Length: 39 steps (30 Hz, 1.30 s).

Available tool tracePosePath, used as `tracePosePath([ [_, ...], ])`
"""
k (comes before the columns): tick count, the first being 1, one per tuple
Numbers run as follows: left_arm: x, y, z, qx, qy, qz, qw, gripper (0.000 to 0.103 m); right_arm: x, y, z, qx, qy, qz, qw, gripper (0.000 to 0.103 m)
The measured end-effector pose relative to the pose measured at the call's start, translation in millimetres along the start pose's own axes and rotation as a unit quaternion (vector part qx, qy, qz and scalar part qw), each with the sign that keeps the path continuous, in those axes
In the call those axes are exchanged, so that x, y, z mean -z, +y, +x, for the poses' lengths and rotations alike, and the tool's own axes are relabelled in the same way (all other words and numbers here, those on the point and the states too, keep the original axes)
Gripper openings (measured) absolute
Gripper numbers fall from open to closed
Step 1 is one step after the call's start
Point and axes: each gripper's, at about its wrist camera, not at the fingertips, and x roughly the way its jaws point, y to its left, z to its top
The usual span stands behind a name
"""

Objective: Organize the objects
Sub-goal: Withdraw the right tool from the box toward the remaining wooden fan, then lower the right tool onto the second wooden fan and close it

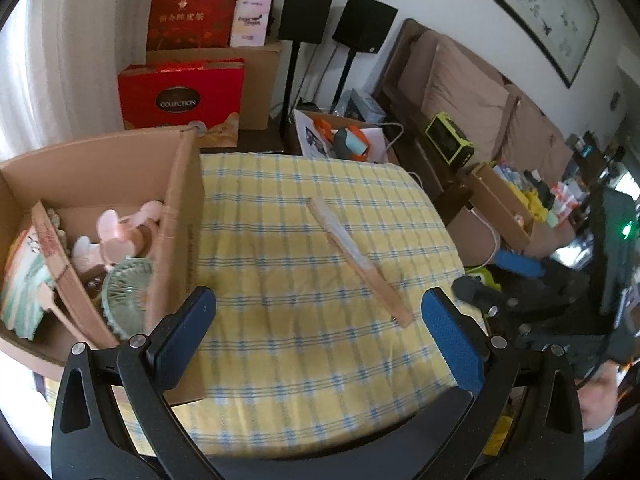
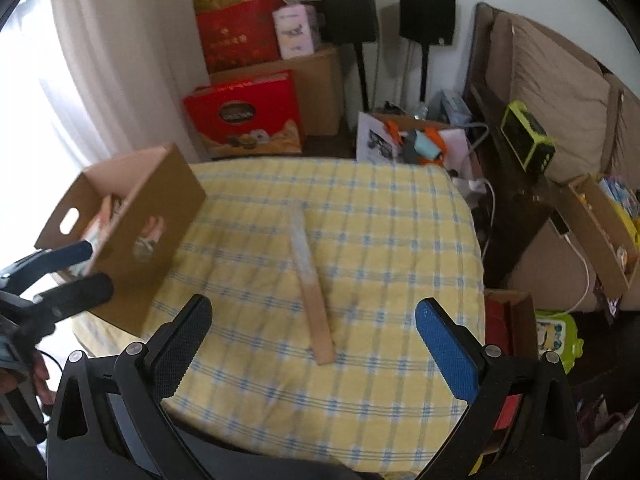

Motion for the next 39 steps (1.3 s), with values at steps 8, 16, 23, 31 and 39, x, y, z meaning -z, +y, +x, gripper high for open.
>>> tracePosePath([
  [8, 6.6, -18.3, 36.3, -0.003, 0.02, 0.009, 0.9997, 0.103, 19.2, -23.5, 25.5, 0.008, 0.019, 0.014, 1.0, 0.103],
  [16, 4.9, -19.9, 54.0, 0.02, 0.003, -0.028, 0.9994, 0.103, 32.4, -28.2, 45.3, -0.005, 0.019, 0.018, 1.0, 0.094],
  [23, 10.2, -21.2, 72.6, 0.032, 0.016, -0.04, 0.9986, 0.103, 41.9, -21.2, 76.9, -0.013, 0.048, 0.006, 0.999, 0.07],
  [31, 22.0, -17.6, 92.5, 0.04, 0.037, -0.058, 0.9969, 0.102, 47.1, -12.5, 96.5, 0.0, 0.066, -0.013, 0.998, 0.051],
  [39, 28.7, -12.8, 106.2, 0.065, 0.06, -0.084, 0.9925, 0.102, 47.8, -11.9, 96.4, 0.009, 0.065, -0.021, 0.998, 0.025],
])
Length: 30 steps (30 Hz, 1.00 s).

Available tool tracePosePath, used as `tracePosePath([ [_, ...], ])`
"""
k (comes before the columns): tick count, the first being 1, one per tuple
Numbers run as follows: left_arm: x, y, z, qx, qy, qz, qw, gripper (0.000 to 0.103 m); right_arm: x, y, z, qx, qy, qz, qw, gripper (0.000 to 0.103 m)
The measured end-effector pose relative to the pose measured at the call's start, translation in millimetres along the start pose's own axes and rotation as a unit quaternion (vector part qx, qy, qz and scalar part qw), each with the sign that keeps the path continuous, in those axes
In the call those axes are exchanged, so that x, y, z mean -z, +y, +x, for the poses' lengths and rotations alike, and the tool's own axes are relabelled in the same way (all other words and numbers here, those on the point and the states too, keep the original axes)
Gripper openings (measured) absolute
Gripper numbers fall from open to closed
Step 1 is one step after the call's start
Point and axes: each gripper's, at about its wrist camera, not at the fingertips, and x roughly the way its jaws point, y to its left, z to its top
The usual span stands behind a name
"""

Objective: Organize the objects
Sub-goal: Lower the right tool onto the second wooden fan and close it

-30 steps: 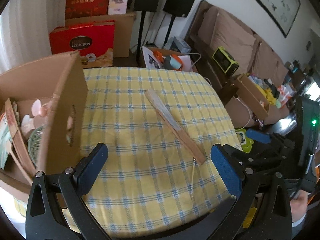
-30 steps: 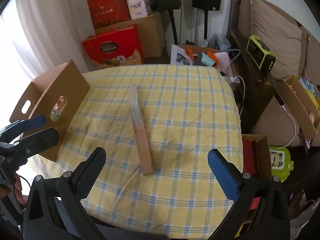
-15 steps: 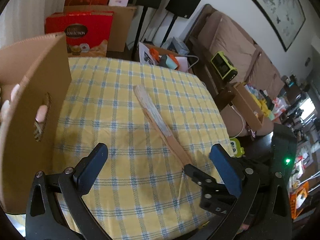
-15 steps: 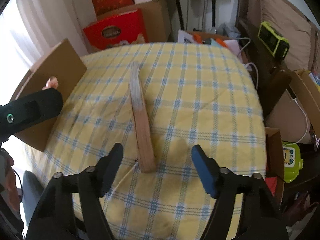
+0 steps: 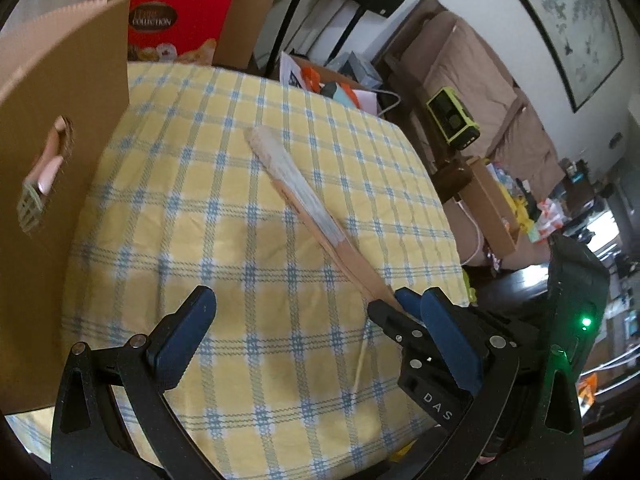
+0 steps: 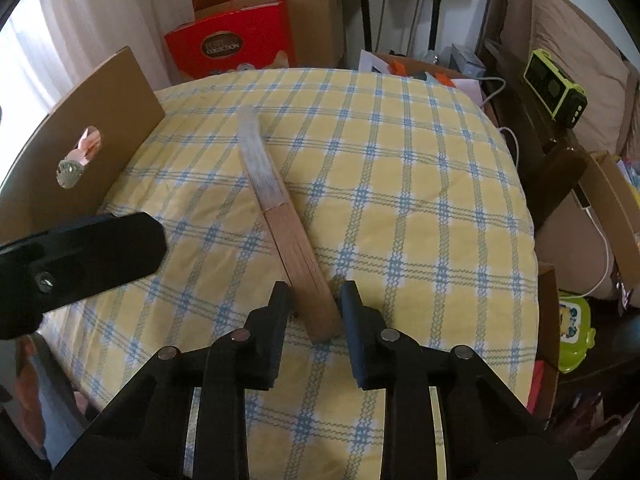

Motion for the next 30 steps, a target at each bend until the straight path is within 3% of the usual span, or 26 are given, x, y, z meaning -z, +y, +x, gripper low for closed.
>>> tracePosePath([
  [5, 3.1, 7.6, 10.3, 0.043, 0.025, -0.038, 0.998, 0.098, 3.2, -3.9, -4.1, -0.031, 0.003, 0.017, 0.999, 0.022],
  [9, 7.7, 14.9, 20.5, 0.091, 0.048, -0.077, 0.9917, 0.095, 7.5, -11.5, -11.6, -0.076, 0.006, 0.049, 0.996, 0.022],
  [10, 9.2, 17.8, 23.5, 0.109, 0.055, -0.091, 0.9883, 0.093, 9.3, -14.8, -14.6, -0.093, 0.006, 0.063, 0.994, 0.015],
  [11, 9.4, 19.0, 25.3, 0.118, 0.059, -0.098, 0.9863, 0.086, 10.2, -16.3, -17.0, -0.105, 0.005, 0.07, 0.992, 0.009],
  [14, 10.9, 20.7, 30.0, 0.143, 0.066, -0.114, 0.9808, 0.077, 13.6, -16.0, -24.9, -0.138, 0.006, 0.089, 0.986, 0.009],
  [16, 12.3, 20.9, 35.1, 0.159, 0.077, -0.122, 0.9767, 0.068, 15.3, -9.9, -27.6, -0.136, 0.011, 0.08, 0.987, 0.009],
  [19, 12.9, 23.2, 33.2, 0.152, 0.068, -0.133, 0.9771, 0.066, 15.2, 0.3, -30.0, -0.09, 0.009, 0.049, 0.995, 0.011],
  [22, 9.6, 26.6, 31.1, 0.142, 0.064, -0.142, 0.9775, 0.069, 12.9, 6.8, -29.3, -0.083, 0.006, 0.029, 0.996, 0.038],
  [23, 8.4, 28.5, 29.3, 0.136, 0.059, -0.144, 0.9783, 0.07, 12.4, 8.5, -29.1, -0.081, 0.004, 0.022, 0.996, 0.04],
  [30, 8.1, 32.6, 29.3, 0.133, 0.051, -0.148, 0.9786, 0.076, 9.4, 21.2, -4.3, -0.062, 0.024, -0.017, 0.998, 0.04],
])
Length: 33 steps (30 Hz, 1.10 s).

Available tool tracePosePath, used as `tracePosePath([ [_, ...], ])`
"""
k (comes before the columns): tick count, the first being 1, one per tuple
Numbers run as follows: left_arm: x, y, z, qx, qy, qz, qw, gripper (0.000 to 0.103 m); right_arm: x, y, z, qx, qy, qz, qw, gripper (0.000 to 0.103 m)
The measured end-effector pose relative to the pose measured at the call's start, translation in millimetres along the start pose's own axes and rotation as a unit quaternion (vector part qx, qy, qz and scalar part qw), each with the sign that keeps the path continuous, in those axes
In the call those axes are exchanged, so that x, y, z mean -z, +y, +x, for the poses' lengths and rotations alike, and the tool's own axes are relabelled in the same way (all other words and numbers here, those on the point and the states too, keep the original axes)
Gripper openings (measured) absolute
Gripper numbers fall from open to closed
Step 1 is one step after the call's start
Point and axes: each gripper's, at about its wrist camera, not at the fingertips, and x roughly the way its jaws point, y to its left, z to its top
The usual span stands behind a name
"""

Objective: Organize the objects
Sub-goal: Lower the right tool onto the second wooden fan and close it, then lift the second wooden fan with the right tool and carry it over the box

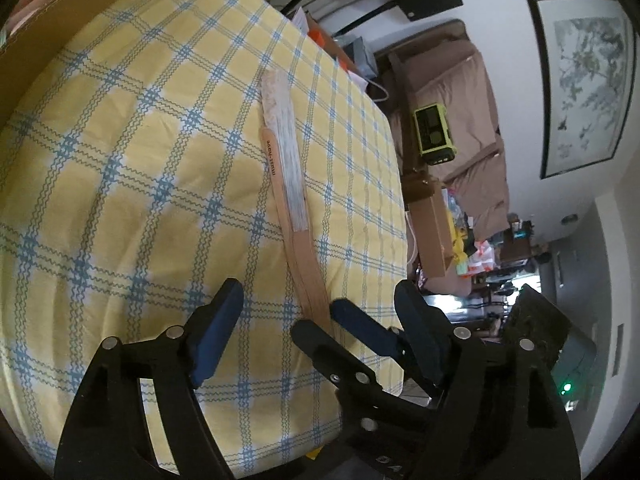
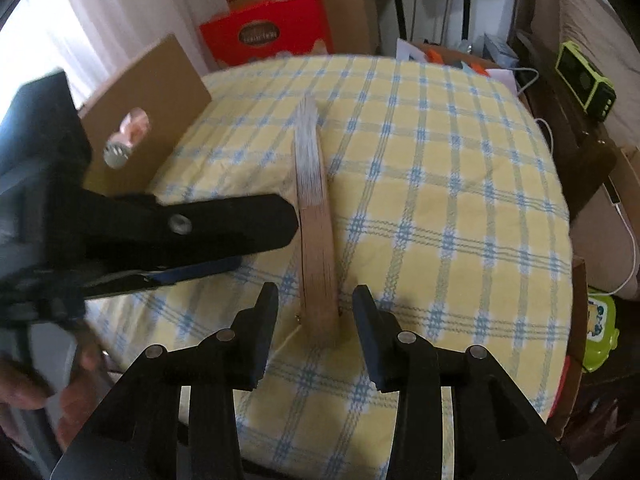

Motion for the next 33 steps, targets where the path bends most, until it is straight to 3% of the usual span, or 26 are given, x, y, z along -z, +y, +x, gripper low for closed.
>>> tracePosePath([
  [3, -0.6, -0.3, 0.9, 0.002, -0.001, 0.0, 1.0, 0.077, -0.5, 5.3, 2.4, 0.02, -0.004, -0.018, 1.0, 0.03],
  [4, -0.6, -0.7, 1.8, 0.002, -0.001, 0.0, 1.0, 0.077, -0.4, 6.0, 3.4, 0.028, -0.003, -0.021, 0.999, 0.02],
  [8, 2.8, -2.1, 3.3, 0.01, 0.003, 0.001, 0.9999, 0.077, 1.4, 2.8, 1.6, 0.017, -0.007, -0.009, 1.0, 0.019],
  [11, 4.3, -3.8, 6.8, 0.025, 0.015, -0.001, 0.9996, 0.075, 5.0, -4.5, -4.8, -0.034, -0.007, 0.025, 0.999, 0.019],
  [13, 6.5, -4.9, 9.8, 0.04, 0.027, 0.0, 0.9988, 0.067, 7.1, -6.2, -11.6, -0.072, -0.007, 0.044, 0.996, 0.019],
  [15, 10.0, -8.1, 12.1, 0.044, 0.034, 0.007, 0.9984, 0.04, 10.1, -3.8, -22.4, -0.094, -0.014, 0.05, 0.994, 0.019],
  [18, 13.2, -12.4, 6.4, 0.041, 0.026, 0.021, 0.9986, 0.02, 13.2, 1.7, -35.6, -0.079, -0.025, 0.041, 0.996, 0.019],
  [26, 12.3, -25.5, -30.7, 0.071, 0.001, 0.034, 0.9969, 0.014, 8.4, 16.9, -67.6, -0.067, -0.052, 0.023, 0.996, 0.019],
  [33, -2.6, -31.1, -82.7, 0.068, -0.049, 0.046, 0.9954, 0.014, -17.2, 54.9, -84.9, -0.079, -0.074, -0.014, 0.994, 0.019],
])
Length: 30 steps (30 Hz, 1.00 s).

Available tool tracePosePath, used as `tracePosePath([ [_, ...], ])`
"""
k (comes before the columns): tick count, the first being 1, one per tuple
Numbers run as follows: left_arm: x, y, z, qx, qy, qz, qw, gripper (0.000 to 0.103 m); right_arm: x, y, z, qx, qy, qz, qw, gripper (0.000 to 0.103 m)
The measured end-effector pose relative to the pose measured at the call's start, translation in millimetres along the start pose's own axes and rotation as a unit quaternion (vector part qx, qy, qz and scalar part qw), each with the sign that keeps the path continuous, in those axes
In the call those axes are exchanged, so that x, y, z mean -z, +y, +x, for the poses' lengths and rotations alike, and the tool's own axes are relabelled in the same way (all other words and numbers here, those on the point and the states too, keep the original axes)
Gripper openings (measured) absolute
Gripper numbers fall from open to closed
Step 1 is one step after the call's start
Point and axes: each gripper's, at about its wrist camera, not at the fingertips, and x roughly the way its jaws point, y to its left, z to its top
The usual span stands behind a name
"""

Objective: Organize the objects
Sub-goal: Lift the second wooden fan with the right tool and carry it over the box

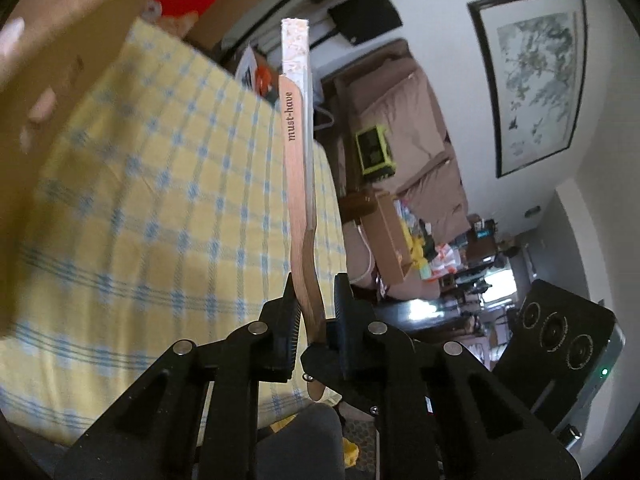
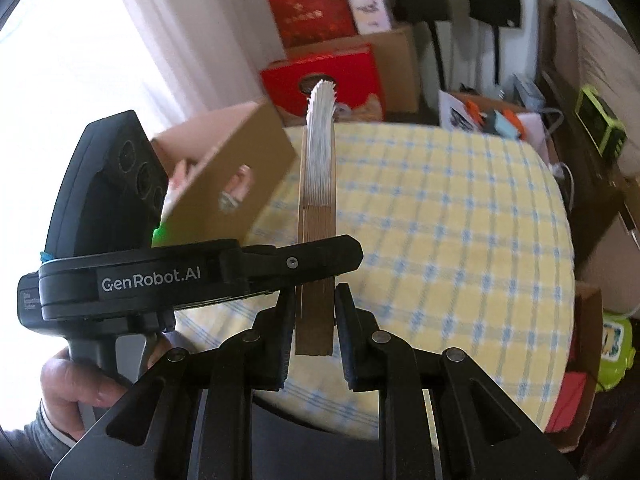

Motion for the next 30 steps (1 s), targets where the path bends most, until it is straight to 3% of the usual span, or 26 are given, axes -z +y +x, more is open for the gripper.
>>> tracePosePath([
  [12, -49.3, 25.6, -89.9, -0.025, -0.074, -0.005, 0.9969, 0.014, -52.0, 87.2, 22.8, -0.029, -0.002, -0.079, 0.996, 0.019],
  [22, -74.1, 71.2, -135.3, -0.069, -0.094, -0.016, 0.993, 0.014, -79.3, 134.9, 70.5, -0.08, 0.029, -0.086, 0.993, 0.019],
  [30, -77.9, 109.8, -148.6, -0.11, -0.094, -0.028, 0.989, 0.014, -85.2, 157.6, 113.5, -0.09, 0.054, -0.094, 0.99, 0.019],
])
